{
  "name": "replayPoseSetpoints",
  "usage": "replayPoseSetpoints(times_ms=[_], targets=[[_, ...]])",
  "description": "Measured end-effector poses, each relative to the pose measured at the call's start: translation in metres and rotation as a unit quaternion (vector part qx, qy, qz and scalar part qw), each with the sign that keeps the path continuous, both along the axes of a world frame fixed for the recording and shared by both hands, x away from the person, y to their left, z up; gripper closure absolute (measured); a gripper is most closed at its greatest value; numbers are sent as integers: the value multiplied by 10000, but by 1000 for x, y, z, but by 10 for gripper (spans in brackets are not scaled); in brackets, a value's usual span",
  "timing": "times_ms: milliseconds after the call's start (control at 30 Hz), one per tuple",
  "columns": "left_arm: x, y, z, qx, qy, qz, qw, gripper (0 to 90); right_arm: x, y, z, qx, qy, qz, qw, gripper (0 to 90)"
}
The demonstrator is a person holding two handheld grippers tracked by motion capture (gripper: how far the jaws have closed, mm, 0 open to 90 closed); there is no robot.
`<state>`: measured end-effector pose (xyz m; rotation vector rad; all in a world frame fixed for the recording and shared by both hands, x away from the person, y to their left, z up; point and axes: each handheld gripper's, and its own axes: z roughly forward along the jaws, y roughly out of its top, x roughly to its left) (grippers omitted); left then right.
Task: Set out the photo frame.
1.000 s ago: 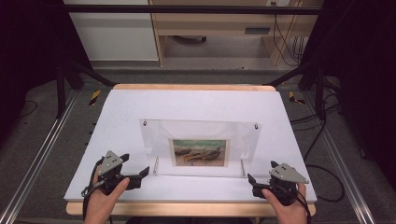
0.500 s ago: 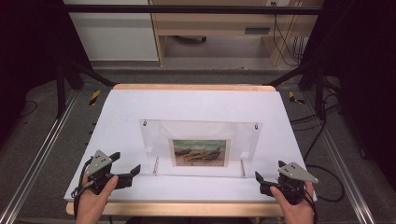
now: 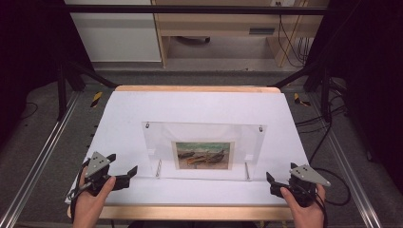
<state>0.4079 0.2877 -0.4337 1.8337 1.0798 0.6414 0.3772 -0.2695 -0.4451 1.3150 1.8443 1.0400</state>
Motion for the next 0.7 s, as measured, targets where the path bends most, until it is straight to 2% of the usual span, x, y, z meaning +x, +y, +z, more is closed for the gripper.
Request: replayPoseSetpoints(times_ms=[300, 533, 633, 667, 700], targets=[[7, 5, -3, 89, 79, 69, 9999, 69, 2, -8, -1, -12, -13, -215, 9998, 99], [26, 1, -10, 304, 129, 130, 9994, 68, 18, -17, -3, -77, -45, -517, 9986, 105], [30, 1, -10, 340, 124, 146, 9992, 68, 22, -17, -3, -150, -34, -528, 9985, 106], [34, 0, -10, 449, 105, 153, 9988, 68, 28, -16, -3, -196, 13, -488, 9986, 108], [34, 0, -10, 449, 105, 153, 9988, 68, 28, -16, -3, -196, 13, -488, 9986, 108]])
